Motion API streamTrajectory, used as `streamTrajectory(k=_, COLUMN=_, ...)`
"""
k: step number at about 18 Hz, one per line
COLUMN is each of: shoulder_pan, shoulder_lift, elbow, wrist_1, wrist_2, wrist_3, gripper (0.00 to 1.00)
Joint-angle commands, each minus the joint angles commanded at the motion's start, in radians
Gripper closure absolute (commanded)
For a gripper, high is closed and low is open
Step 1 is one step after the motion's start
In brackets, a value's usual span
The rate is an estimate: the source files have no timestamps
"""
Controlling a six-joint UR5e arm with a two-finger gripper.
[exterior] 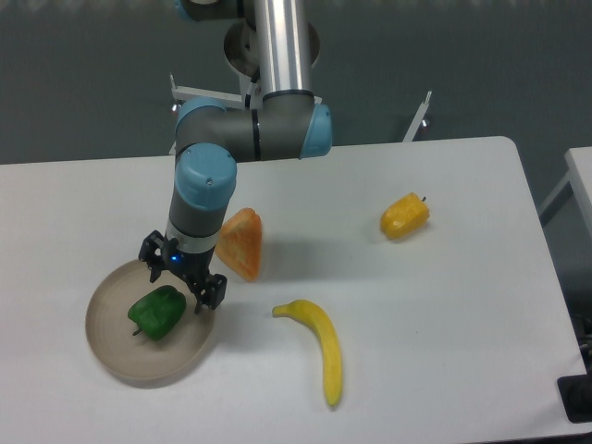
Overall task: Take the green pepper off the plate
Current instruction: 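Lower the gripper onto the green pepper and close on it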
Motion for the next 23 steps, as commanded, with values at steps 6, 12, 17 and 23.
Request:
streamTrajectory(k=6, shoulder_pan=-0.011, shoulder_lift=-0.009, elbow=0.0, wrist_1=0.002, wrist_2=0.0, wrist_3=-0.003, gripper=0.0)
streamTrajectory(k=12, shoulder_pan=-0.015, shoulder_lift=-0.023, elbow=0.002, wrist_1=0.002, wrist_2=0.003, wrist_3=-0.005, gripper=0.0)
streamTrajectory(k=17, shoulder_pan=-0.023, shoulder_lift=-0.029, elbow=0.003, wrist_1=0.0, wrist_2=0.005, wrist_3=-0.008, gripper=0.0)
streamTrajectory(k=23, shoulder_pan=-0.023, shoulder_lift=-0.032, elbow=0.005, wrist_1=0.0, wrist_2=0.005, wrist_3=-0.006, gripper=0.03)
